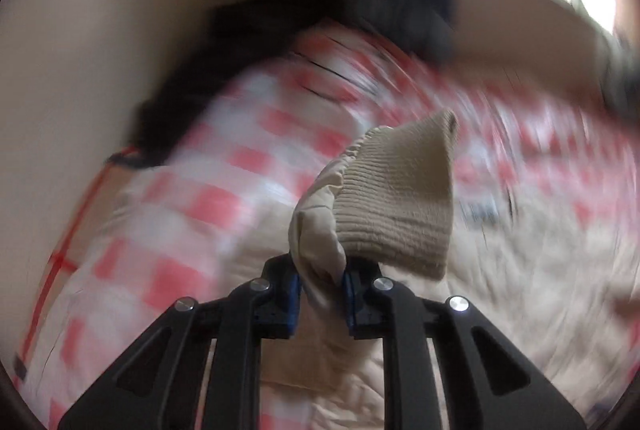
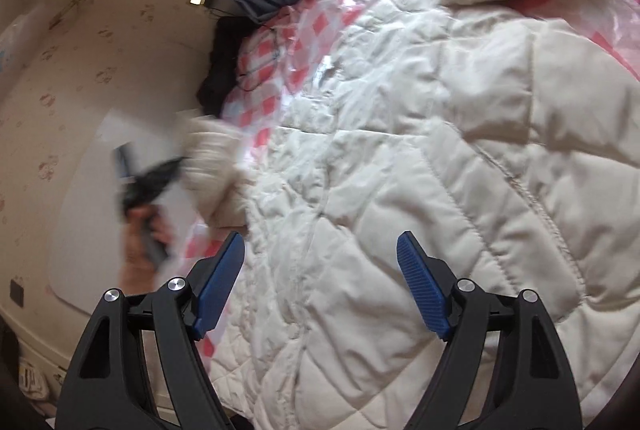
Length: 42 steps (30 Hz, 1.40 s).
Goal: Fold large clothes
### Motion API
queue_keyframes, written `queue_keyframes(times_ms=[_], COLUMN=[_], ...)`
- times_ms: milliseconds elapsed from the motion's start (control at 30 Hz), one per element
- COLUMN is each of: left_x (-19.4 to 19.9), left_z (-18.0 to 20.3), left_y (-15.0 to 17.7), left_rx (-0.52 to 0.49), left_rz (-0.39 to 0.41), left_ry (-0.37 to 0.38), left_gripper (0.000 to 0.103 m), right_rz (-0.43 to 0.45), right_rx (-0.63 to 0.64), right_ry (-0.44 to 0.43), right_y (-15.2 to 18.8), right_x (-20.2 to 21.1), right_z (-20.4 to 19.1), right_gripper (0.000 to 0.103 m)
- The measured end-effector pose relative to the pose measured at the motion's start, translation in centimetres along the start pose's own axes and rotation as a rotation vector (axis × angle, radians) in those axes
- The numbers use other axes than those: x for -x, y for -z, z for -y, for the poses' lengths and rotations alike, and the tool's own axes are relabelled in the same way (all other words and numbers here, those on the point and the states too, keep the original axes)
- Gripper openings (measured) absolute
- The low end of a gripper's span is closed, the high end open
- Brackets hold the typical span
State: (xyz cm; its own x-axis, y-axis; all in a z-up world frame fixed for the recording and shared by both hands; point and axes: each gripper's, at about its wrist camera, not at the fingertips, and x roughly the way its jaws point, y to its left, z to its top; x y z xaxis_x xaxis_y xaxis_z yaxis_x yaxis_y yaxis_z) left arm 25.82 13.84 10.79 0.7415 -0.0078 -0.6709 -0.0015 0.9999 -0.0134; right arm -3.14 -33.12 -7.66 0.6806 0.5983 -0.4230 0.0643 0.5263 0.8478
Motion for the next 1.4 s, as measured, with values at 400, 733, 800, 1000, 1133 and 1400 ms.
queue_keyframes(times_ms=[400,733,800,1000,1133,1400], left_x=[7.2,18.2,18.7,13.1,8.6,5.4], left_z=[-30.6,-26.1,-21.3,-0.1,11.8,21.3], left_y=[8.5,8.7,9.1,14.3,18.3,23.2], left_rx=[0.958,0.715,0.601,0.293,0.199,0.01], left_rz=[-0.128,0.057,0.08,-0.023,-0.104,-0.188], left_ry=[-0.109,-0.12,-0.071,0.244,0.4,0.504], left_gripper=[0.056,0.095,0.096,0.096,0.096,0.096], right_rz=[-0.158,0.227,0.297,0.405,0.419,0.461], right_rx=[0.003,-0.165,-0.212,-0.338,-0.391,-0.251], right_ry=[0.12,-0.002,0.015,0.066,0.18,0.188], right_y=[1.2,-5.8,-8.5,-15.2,-18.6,-21.7], right_x=[-2.9,12.0,15.5,20.7,20.8,20.2], right_z=[1.1,5.7,8.7,16.5,20.1,18.9], right_gripper=[0.082,0.092,0.092,0.092,0.092,0.094])
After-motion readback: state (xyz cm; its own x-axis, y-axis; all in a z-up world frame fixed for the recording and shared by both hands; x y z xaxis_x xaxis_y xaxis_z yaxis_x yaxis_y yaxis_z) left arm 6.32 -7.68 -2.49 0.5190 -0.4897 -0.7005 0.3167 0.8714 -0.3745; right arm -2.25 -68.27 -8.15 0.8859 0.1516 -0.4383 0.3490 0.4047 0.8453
